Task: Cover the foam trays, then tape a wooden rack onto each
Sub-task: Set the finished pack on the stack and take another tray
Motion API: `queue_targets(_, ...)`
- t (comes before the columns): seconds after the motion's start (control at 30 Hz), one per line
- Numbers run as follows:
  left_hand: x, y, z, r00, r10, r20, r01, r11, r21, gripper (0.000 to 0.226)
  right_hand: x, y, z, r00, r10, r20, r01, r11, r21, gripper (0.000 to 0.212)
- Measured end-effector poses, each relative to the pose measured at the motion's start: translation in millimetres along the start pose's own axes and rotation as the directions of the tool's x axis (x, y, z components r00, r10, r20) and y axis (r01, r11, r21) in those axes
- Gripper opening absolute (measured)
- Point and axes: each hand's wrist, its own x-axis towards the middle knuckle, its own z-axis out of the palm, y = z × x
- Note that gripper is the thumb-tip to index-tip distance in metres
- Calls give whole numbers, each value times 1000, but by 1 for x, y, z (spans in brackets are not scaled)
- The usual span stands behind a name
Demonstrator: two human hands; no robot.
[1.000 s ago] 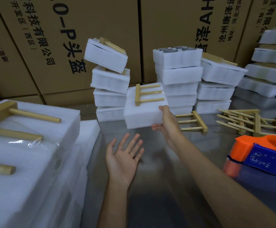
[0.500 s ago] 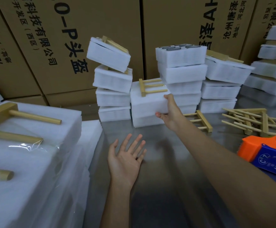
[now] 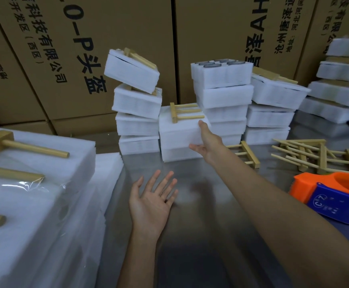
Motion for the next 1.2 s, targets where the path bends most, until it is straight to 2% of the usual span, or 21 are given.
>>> queue_targets(0.17,-2,-1,2,1000,1,-4,-1,1000,5,58,-1,1,9,994,37,-101,-29,997,73,69)
queue_targets(0.37,-1,-2,3,1000,5,-9,-5,1000,3,60,2,-6,14,989,81,-123,-64,989,136,67)
queue_targets(0.47,-1,-1,1,1000,10,-12,-10,1000,-4,62,3,-9,3,996,68,-59,-64,996,61,73)
queue_targets(0.53,0,0,0,1000,14,-23,-14,1000,-13,58,1,-15,-10,997,36,-69,-45,990,-133,77)
queue_targets(0.57,0,0,0,999,20,-40,-21,1000,-15,54,0,-19,-17,989,-50,-136,4,948,-318,75)
queue_targets(0.6,1,-1,1,997,30,-66,-30,999,-12,50,1,-25,-24,959,-213,-187,93,858,-505,70)
queue_targets(0.63,1,-3,2,993,48,-105,-48,999,7,45,0,-33,-30,891,-415,-183,212,738,-641,59)
queue_targets(0.7,6,-8,10,976,121,-183,-97,986,136,33,-6,-56,-37,716,-695,-59,402,481,-780,39)
queue_targets(0.73,10,-11,16,962,177,-206,-123,961,248,27,-7,-72,-39,645,-764,30,440,339,-831,38)
queue_targets(0.8,18,-19,28,929,297,-219,-176,878,445,19,-8,-103,-40,577,-794,193,433,97,-896,50)
queue_targets(0.87,26,-26,37,895,394,-210,-213,790,575,18,-6,-132,-36,594,-751,288,396,-39,-917,64)
queue_targets(0.97,34,-39,39,862,483,-153,-231,644,729,16,5,-160,-30,671,-645,366,310,-203,-929,79)
queue_targets(1.07,40,-48,36,802,583,-131,-179,444,878,17,20,-175,-28,760,-533,373,246,-295,-923,82)
queue_targets(1.13,44,-49,37,771,628,-109,-152,347,926,17,30,-184,-24,763,-514,392,229,-353,-907,83)
queue_targets(1.2,47,-50,37,771,630,-95,-132,303,944,17,36,-191,-20,774,-488,402,214,-396,-893,83)
